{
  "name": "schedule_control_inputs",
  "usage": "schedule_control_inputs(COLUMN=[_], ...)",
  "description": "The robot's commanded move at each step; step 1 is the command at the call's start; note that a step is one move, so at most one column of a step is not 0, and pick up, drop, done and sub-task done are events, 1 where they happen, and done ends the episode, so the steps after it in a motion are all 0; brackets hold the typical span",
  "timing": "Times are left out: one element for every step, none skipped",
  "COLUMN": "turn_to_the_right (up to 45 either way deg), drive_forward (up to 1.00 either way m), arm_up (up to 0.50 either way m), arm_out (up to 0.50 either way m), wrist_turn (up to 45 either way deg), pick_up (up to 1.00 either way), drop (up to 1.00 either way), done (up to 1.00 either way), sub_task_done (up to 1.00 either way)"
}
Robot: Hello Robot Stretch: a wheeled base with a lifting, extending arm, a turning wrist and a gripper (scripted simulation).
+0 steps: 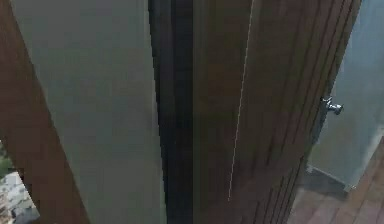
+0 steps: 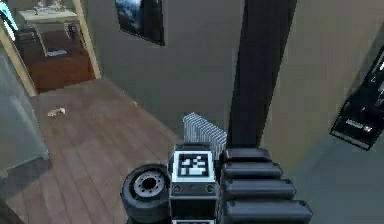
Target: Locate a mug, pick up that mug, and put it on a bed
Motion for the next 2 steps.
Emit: schedule_control_inputs(turn_to_the_right=[45.0,12.0], drive_forward=[0.0,0.0], arm_up=[0.0,0.0], arm_out=[0.0,0.0], wrist_turn=[0.0,0.0], pick_up=[0.0,0.0], drop=[0.0,0.0], done=[0.0,0.0], sub_task_done=[0.0,0.0])
